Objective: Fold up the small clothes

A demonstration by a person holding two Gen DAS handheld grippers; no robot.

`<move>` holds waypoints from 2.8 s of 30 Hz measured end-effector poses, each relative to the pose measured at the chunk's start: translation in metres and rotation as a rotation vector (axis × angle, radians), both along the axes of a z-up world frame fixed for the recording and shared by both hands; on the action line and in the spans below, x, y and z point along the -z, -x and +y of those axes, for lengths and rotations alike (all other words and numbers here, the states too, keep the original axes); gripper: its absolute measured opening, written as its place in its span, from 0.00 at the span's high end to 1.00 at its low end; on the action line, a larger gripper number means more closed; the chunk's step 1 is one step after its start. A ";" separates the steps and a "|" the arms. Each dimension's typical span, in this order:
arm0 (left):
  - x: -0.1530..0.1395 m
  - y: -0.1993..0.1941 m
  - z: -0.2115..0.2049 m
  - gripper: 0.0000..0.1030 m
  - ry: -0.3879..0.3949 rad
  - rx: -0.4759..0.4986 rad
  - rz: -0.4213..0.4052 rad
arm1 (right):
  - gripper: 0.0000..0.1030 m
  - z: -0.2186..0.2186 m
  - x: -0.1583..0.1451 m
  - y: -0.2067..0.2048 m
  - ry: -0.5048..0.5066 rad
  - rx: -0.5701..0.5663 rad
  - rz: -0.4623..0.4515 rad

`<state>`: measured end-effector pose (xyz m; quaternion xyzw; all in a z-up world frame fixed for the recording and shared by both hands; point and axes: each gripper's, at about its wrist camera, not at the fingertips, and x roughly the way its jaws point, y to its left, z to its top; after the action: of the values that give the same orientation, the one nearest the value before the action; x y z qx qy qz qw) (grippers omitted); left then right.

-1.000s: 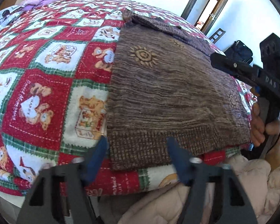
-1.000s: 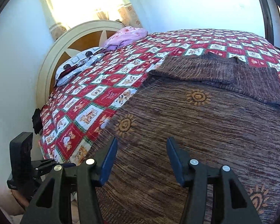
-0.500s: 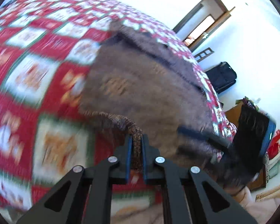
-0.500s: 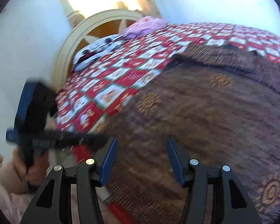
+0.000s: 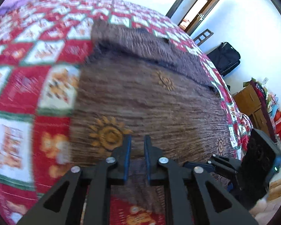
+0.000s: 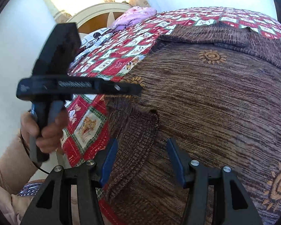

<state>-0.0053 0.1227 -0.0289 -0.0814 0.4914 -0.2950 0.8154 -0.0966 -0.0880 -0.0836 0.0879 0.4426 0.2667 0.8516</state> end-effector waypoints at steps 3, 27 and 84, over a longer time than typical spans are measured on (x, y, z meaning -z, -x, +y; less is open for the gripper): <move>-0.011 0.003 0.016 0.59 -0.027 0.026 -0.066 | 0.46 0.004 -0.001 -0.009 0.037 0.018 -0.040; -0.016 0.047 -0.063 0.87 -0.301 0.832 -0.465 | 0.97 0.040 -0.082 -0.017 -0.079 -0.301 -0.160; -0.001 -0.063 0.000 0.94 0.118 -0.083 -0.108 | 0.92 -0.217 -0.079 0.103 0.190 0.479 -0.133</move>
<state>0.0581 0.1230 -0.0282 -0.1335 0.4247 -0.2931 0.8461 -0.1992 -0.3049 -0.0042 0.0923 0.3755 0.0200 0.9220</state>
